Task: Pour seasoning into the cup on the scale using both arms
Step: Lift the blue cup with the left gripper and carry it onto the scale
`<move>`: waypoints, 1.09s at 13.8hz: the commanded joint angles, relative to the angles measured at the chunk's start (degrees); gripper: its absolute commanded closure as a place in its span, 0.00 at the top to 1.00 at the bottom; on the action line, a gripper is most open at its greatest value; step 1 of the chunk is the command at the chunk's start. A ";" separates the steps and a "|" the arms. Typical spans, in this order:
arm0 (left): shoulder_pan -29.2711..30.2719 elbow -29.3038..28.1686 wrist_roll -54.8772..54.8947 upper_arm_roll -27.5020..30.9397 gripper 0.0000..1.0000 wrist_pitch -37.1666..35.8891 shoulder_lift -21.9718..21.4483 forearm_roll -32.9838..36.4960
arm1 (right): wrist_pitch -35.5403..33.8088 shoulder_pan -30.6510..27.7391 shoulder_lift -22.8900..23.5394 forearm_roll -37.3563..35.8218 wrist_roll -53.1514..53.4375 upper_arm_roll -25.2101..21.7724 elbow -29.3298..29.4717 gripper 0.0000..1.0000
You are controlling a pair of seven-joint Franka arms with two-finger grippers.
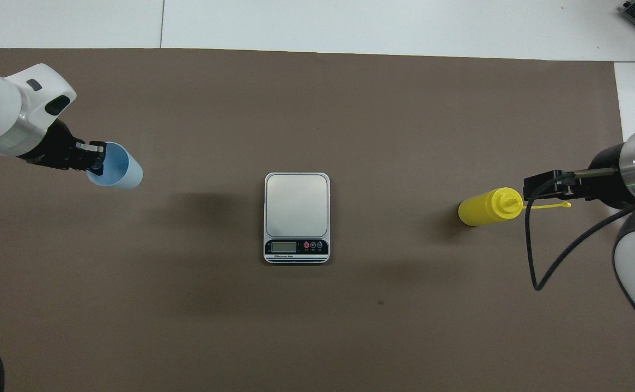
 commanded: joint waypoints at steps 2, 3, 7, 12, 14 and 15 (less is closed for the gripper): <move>-5.53 1.73 -8.79 0.90 0.00 3.22 1.77 -2.35 | -0.42 -0.73 -1.19 0.11 -1.25 0.27 -1.16 1.00; -7.29 2.52 -11.95 0.90 0.00 3.83 3.25 -2.53 | -0.42 -0.73 -1.19 0.02 -1.25 0.27 -1.16 1.00; -14.06 5.77 -22.76 0.99 0.00 7.43 8.19 -2.09 | -0.42 -0.73 -1.19 0.02 -1.25 0.27 -1.16 1.00; -19.43 4.64 -31.04 0.99 0.00 10.69 9.07 -0.17 | -0.42 -0.73 -1.19 0.11 -1.25 0.27 -1.16 1.00; -20.31 2.71 -31.58 0.99 0.00 11.04 8.72 -0.07 | -0.42 -0.73 -1.19 0.11 -1.25 0.27 -1.16 1.00; -20.40 1.05 -31.75 0.99 0.00 11.74 8.28 -0.07 | -0.42 -0.73 -1.19 0.11 -1.25 0.27 -1.07 1.00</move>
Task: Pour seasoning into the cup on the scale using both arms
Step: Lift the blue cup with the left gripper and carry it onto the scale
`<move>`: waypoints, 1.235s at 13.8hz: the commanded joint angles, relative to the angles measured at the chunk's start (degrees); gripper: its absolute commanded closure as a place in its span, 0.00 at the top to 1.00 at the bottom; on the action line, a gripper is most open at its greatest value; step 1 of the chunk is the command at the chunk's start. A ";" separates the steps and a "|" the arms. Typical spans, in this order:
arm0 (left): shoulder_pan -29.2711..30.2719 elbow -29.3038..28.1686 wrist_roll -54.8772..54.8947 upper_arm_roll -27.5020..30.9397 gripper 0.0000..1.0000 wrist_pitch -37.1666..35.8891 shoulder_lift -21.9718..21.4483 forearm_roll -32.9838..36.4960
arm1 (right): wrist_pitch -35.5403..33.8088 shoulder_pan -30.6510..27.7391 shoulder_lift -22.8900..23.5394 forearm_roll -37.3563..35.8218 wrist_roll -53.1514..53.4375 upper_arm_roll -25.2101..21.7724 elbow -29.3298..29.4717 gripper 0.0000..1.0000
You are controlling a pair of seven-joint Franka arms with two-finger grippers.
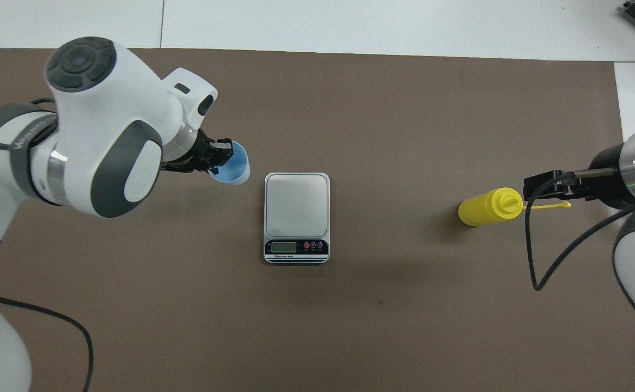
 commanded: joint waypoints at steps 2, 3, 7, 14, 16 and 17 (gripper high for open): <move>-2.39 -6.69 -2.55 0.92 0.00 5.66 -1.82 0.97 | -0.42 -0.73 -1.18 0.02 -1.25 0.27 -1.15 1.00; -2.39 -8.19 -2.65 0.92 0.00 7.16 -2.35 1.05 | -0.42 -0.73 -1.18 0.11 -1.25 0.27 -1.15 1.00; -3.10 -10.40 -2.65 0.92 0.00 7.52 -3.15 1.93 | -0.42 -0.73 -1.18 0.02 -1.25 0.27 -1.15 1.00; -3.01 -11.37 -2.21 0.92 0.00 7.52 -3.59 2.11 | -0.60 -0.73 -1.18 0.02 -1.16 0.27 -1.15 1.00; -2.92 -11.63 -2.03 0.92 0.00 7.61 -3.59 2.11 | -0.86 -0.82 -1.18 0.11 -1.16 0.01 -1.15 1.00; -2.92 -11.64 -2.03 0.92 0.00 7.61 -3.68 2.11 | -0.78 -0.73 -1.18 0.02 -1.24 -0.08 -1.15 1.00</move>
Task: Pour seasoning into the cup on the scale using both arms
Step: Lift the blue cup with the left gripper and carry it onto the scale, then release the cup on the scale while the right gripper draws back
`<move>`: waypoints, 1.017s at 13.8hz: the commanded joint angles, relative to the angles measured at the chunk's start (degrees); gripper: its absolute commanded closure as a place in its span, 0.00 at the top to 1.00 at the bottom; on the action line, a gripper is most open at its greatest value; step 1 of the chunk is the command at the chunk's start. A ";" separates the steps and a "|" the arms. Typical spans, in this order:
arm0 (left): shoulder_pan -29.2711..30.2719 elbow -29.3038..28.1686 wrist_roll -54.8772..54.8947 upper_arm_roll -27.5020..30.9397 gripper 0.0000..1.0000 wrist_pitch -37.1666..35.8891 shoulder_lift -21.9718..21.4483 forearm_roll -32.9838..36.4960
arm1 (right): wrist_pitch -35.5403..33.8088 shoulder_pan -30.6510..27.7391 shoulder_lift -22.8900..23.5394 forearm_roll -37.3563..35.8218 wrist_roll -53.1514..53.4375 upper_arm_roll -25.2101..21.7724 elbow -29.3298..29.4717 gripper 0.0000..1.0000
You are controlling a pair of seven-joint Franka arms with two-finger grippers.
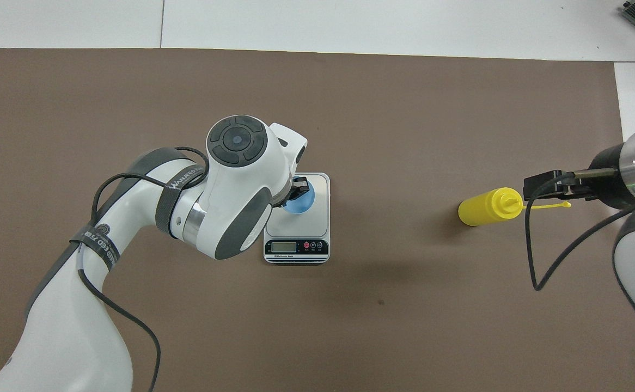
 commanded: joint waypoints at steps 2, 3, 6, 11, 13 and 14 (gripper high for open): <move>-0.81 -2.97 -0.46 0.89 0.00 1.65 -2.38 1.08 | -0.24 -0.69 -1.17 0.11 -1.33 0.06 -1.13 1.00; -0.64 -2.97 -0.37 0.80 0.52 1.74 -2.38 1.08 | -0.24 -0.69 -1.17 0.02 -1.33 0.06 -1.13 1.00; -0.90 -2.71 -0.29 0.89 1.00 1.83 -2.30 1.08 | -0.16 -0.69 -1.17 0.11 -1.42 0.06 -1.13 1.00; 2.34 -1.83 0.24 1.59 1.00 0.60 -5.98 2.65 | 0.02 -0.69 -1.17 0.02 -1.51 0.06 -1.30 1.00; 4.97 -1.65 2.69 1.59 1.00 -0.80 -7.74 3.80 | -0.07 -0.69 -1.17 0.02 -1.68 0.06 -1.22 1.00; 6.38 -1.48 5.31 1.59 1.00 -1.85 -8.53 3.80 | -0.07 -0.78 -1.17 0.11 -1.77 -0.03 -1.30 1.00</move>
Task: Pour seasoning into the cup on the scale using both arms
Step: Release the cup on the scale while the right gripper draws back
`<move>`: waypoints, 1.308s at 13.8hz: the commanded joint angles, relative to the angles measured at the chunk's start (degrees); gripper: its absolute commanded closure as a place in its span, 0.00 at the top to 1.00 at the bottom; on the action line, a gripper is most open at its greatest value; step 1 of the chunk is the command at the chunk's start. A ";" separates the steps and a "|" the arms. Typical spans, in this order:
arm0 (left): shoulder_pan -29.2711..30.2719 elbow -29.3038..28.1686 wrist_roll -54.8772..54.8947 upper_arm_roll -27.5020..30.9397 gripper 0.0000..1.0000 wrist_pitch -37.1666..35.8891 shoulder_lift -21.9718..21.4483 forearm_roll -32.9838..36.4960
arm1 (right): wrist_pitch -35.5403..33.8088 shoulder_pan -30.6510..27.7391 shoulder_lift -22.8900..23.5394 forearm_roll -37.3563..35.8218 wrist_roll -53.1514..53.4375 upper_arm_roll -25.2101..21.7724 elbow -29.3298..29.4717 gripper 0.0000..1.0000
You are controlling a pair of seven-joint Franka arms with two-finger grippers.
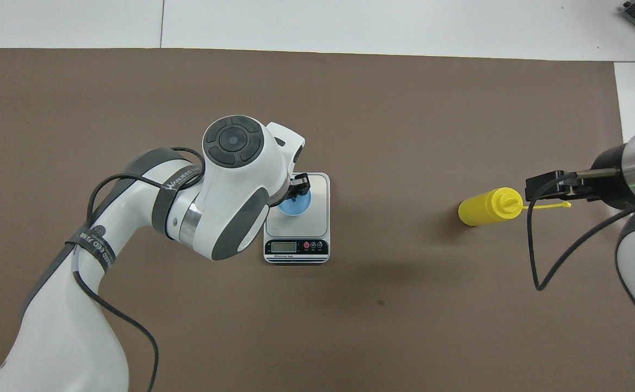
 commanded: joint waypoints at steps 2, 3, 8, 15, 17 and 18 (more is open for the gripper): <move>4.43 -0.67 7.02 -0.25 1.00 -4.02 -3.57 1.06 | -0.04 -2.32 -1.78 0.11 -4.83 -0.03 -2.52 1.00; 5.40 -0.76 9.04 -0.25 1.00 -4.64 -4.01 1.06 | 0.31 -2.59 -2.04 0.37 -7.29 -0.03 -3.39 1.00; 11.72 -0.93 24.32 -0.33 1.00 -10.87 -8.57 0.98 | 13.21 -9.61 -7.83 7.74 -23.81 -0.20 -17.08 1.00; 19.99 -0.67 38.84 -0.16 1.00 -18.34 -14.47 0.45 | 24.65 -19.81 -8.82 21.18 -54.39 -0.47 -31.25 1.00; 22.45 -0.67 42.53 -0.07 1.00 -19.06 -15.00 0.45 | 27.02 -23.58 -6.28 28.89 -65.61 -0.47 -33.98 1.00; 23.33 -0.67 42.98 -0.07 1.00 -19.32 -15.18 0.45 | 27.29 -25.69 -3.57 33.64 -74.12 -0.47 -34.08 1.00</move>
